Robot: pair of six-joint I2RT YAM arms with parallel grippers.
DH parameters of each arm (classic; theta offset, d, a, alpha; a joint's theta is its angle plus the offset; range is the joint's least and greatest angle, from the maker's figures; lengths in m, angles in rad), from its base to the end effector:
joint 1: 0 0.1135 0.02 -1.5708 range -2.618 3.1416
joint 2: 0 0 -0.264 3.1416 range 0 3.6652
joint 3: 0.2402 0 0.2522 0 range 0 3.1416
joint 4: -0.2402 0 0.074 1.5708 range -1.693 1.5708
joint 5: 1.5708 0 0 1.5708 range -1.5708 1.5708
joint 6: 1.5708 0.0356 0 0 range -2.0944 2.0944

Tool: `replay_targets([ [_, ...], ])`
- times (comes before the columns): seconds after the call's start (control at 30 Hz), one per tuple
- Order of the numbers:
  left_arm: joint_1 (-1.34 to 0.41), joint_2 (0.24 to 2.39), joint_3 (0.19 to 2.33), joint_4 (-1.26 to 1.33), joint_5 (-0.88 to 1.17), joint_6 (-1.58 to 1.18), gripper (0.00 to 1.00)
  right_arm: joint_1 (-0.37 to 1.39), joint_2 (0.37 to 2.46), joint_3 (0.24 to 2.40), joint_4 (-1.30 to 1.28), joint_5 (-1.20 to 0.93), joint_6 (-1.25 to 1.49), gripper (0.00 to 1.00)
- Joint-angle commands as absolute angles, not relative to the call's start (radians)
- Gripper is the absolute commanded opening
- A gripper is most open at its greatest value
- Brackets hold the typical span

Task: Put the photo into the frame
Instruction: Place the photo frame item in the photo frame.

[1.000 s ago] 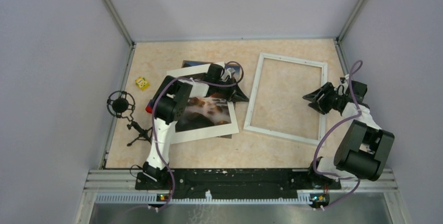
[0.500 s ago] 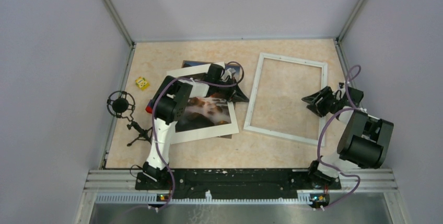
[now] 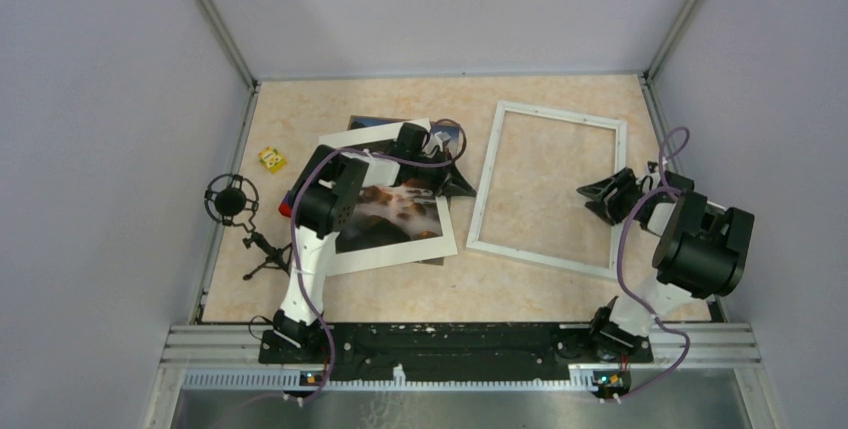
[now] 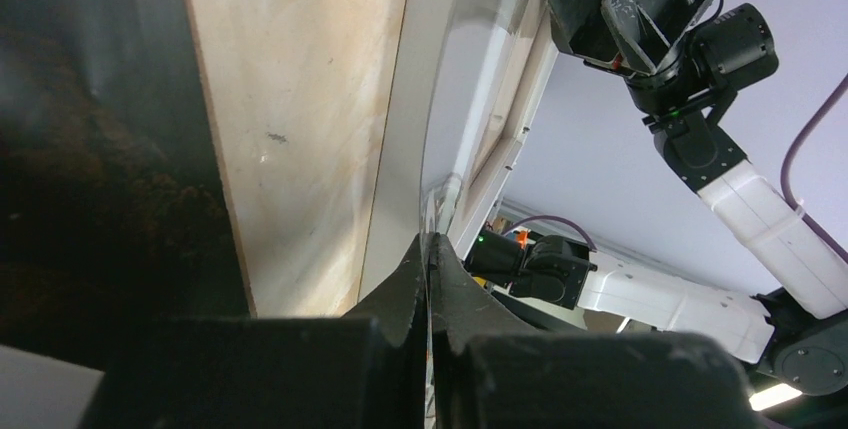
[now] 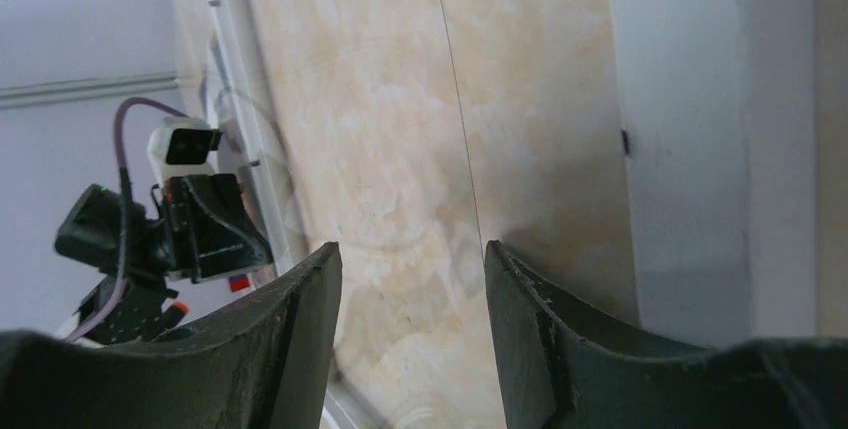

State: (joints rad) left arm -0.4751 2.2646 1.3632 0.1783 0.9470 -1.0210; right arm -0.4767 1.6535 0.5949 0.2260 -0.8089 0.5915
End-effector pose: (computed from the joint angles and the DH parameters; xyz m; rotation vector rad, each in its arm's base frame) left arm 0.3949 -0.2356 0.0989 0.1186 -2.5893 1.7236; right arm 0.2610 -0.1058 0.1196 0.8301 2.1401 1.0180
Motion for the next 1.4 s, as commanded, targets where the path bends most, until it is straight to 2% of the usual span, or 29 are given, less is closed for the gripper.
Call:
replay_targets([
  [0.0, -0.472, 2.257, 1.343, 0.158, 0.942, -1.003, 0.00, -0.477, 1.739, 0.545, 0.457, -0.915, 0.685, 0.52],
  [0.23, -0.439, 2.267, 1.309, 0.214, 0.975, -1.048, 0.00, -0.466, 1.726, 0.540, 0.485, -0.931, 0.696, 0.51],
  [0.4, -0.403, 2.227, 1.309, 0.152, 0.956, -1.000, 0.00, -0.463, 1.678, 0.547, 0.327, -0.853, 0.612, 0.57],
  [0.5, -0.377, 2.204, 1.303, 0.090, 0.941, -0.957, 0.00, -0.456, 1.686, 0.550, 0.325, -0.866, 0.617, 0.58],
  [0.73, -0.354, 2.205, 1.303, 0.038, 0.952, -0.907, 0.00, -0.354, 1.758, 0.570, 0.422, -0.892, 0.688, 0.59],
  [0.9, -0.353, 2.201, 1.308, 0.028, 0.950, -0.891, 0.00, -0.317, 1.831, 0.581, 0.602, -0.933, 0.812, 0.58],
  [1.13, -0.353, 2.209, 1.313, 0.028, 0.960, -0.882, 0.00, -0.278, 1.893, 0.632, 0.681, -0.937, 0.860, 0.55],
  [1.23, -0.354, 2.203, 1.322, 0.021, 0.958, -0.862, 0.00, -0.278, 1.909, 0.643, 0.750, -0.958, 0.906, 0.48],
  [1.37, -0.367, 2.185, 1.340, 0.011, 0.940, -0.832, 0.00, -0.281, 1.881, 0.657, 0.738, -0.935, 0.908, 0.25],
])
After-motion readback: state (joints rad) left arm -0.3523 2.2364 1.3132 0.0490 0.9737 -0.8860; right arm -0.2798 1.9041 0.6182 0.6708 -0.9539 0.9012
